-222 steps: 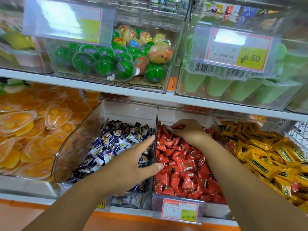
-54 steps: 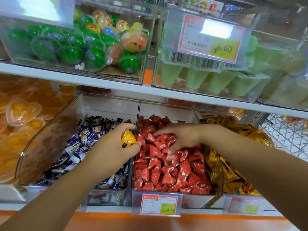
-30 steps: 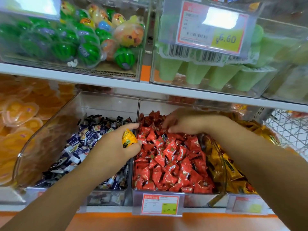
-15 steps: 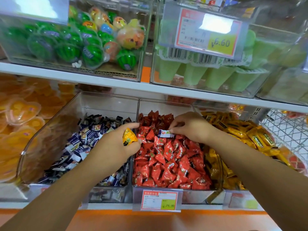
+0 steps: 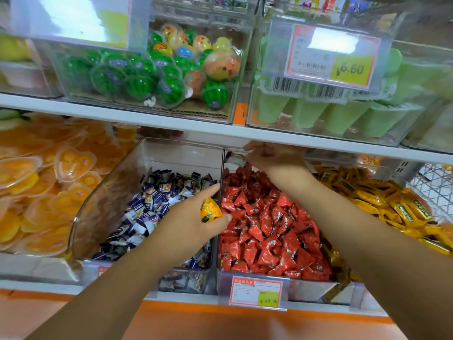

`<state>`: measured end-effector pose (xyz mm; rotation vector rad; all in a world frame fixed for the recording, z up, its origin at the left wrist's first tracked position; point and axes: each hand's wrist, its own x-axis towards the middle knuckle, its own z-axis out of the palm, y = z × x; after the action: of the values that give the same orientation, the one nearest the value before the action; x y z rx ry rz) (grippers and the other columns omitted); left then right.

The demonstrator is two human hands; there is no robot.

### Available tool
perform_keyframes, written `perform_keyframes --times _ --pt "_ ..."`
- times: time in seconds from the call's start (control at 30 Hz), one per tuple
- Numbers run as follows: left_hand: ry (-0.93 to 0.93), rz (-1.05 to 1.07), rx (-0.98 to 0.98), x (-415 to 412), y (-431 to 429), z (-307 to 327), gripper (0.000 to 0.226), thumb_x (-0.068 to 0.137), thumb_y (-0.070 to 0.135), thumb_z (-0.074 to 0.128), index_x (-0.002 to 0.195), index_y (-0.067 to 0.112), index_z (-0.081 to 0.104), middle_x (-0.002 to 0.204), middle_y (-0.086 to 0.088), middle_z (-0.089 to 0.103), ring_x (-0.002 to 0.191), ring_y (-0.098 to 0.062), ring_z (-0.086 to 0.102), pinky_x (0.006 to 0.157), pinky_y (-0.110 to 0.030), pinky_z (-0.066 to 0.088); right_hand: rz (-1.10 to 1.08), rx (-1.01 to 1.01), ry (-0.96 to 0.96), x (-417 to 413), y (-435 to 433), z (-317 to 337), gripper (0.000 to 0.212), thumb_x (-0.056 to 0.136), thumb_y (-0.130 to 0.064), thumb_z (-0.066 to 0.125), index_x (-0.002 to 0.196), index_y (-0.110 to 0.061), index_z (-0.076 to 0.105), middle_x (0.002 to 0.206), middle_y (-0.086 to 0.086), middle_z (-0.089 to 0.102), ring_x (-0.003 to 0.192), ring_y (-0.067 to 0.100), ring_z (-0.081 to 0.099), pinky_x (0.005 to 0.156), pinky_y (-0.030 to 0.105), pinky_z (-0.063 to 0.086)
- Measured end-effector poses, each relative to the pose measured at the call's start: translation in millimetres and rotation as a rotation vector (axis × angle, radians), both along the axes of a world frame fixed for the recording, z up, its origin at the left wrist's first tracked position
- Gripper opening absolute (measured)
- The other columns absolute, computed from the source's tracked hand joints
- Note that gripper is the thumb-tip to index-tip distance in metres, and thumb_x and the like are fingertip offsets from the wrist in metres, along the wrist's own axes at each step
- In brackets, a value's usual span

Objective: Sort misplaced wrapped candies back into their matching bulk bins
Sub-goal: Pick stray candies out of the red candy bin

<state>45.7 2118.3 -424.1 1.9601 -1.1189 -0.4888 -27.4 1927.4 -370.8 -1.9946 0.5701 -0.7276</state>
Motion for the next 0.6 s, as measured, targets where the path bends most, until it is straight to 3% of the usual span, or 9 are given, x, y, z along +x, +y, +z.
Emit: perform_keyframes --times 0.07,0.1,0.17,0.23,0.3,0.37,0.43,0.5,0.6 --pt "0.023 0.011 0.036 0.4 1.3 -0.1 0.068 0.087 0.050 0.060 0.146 0.049 0.025 0.095 -0.010 0.064 0.050 -0.018 0.045 0.041 -0.017 0.037 0.057 0.089 0.050 13.0 8.4 3.1 0.006 0.086 -0.025 0.069 0.091 -0.028 0.072 0.082 -0.017 0.069 0.077 -0.004 0.061 0.072 0.005 0.045" --pt "0.033 0.005 0.052 0.3 1.0 -0.6 0.067 0.087 0.050 0.059 0.146 0.048 0.026 0.087 -0.004 0.067 0.053 -0.018 0.049 0.042 -0.017 0.038 0.081 0.062 0.116 17.4 8.3 4.1 0.012 0.086 -0.033 0.069 0.097 -0.029 0.072 0.090 -0.018 0.071 0.085 -0.005 0.062 0.080 0.009 0.047" --pt "0.048 -0.017 0.084 -0.5 0.7 0.2 0.065 0.088 0.051 0.058 0.144 0.048 0.026 0.055 0.017 0.060 0.058 -0.019 0.052 0.041 -0.016 0.037 0.137 -0.181 0.329 14.7 3.9 10.8 0.020 0.089 -0.043 0.064 0.107 -0.034 0.068 0.106 -0.017 0.068 0.097 0.000 0.061 0.088 0.019 0.048" --pt "0.045 -0.018 0.103 -0.5 0.6 1.5 0.065 0.088 0.051 0.057 0.144 0.048 0.025 0.045 0.020 0.051 0.058 -0.019 0.054 0.041 -0.015 0.037 0.326 -0.424 0.616 2.8 4.1 18.5 0.026 0.088 -0.043 0.065 0.112 -0.032 0.066 0.115 -0.012 0.064 0.106 0.009 0.059 0.095 0.027 0.045" --pt "0.049 -0.007 0.102 0.2 0.5 1.8 0.065 0.087 0.050 0.058 0.144 0.048 0.026 0.042 0.016 0.049 0.058 -0.018 0.055 0.041 -0.015 0.037 0.561 -0.470 0.923 -10.7 8.5 10.8 0.043 0.081 -0.046 0.071 0.121 -0.038 0.059 0.138 -0.008 0.048 0.128 0.012 0.043 0.111 0.032 0.031" --pt "0.055 0.001 0.097 0.8 0.4 1.6 0.064 0.088 0.049 0.059 0.144 0.048 0.027 0.040 0.012 0.046 0.056 -0.017 0.054 0.039 -0.015 0.034 0.639 -0.526 1.150 -20.2 17.7 -9.5 0.070 0.074 -0.055 0.073 0.136 -0.049 0.040 0.158 -0.010 0.008 0.145 0.017 0.005 0.119 0.044 0.011" --pt "0.068 0.004 0.088 1.7 -0.6 1.0 0.064 0.088 0.046 0.059 0.144 0.047 0.028 0.039 0.011 0.044 0.050 -0.010 0.051 0.038 -0.013 0.033 0.602 -0.702 1.180 -18.9 17.6 -29.8 0.083 0.071 -0.061 0.072 0.141 -0.051 0.029 0.158 -0.013 -0.011 0.146 0.023 -0.012 0.118 0.055 0.005" --pt "0.081 0.001 0.077 3.5 -0.9 0.6 0.064 0.089 0.045 0.060 0.145 0.046 0.028 0.039 0.011 0.044 0.044 -0.005 0.048 0.039 -0.012 0.032 0.552 -0.790 1.117 -10.7 2.3 -37.7 0.075 0.072 -0.060 0.071 0.137 -0.052 0.035 0.159 -0.012 -0.005 0.146 0.027 0.003 0.116 0.052 0.017" --pt "0.096 -0.007 0.068 5.5 -0.2 -0.6 0.065 0.088 0.045 0.060 0.145 0.047 0.028 0.041 0.009 0.045 0.045 -0.007 0.049 0.040 -0.012 0.033 0.475 -0.749 1.069 -0.4 -26.1 -32.7 0.065 0.075 -0.059 0.070 0.133 -0.049 0.043 0.158 -0.008 0.011 0.142 0.025 0.020 0.111 0.042 0.028"
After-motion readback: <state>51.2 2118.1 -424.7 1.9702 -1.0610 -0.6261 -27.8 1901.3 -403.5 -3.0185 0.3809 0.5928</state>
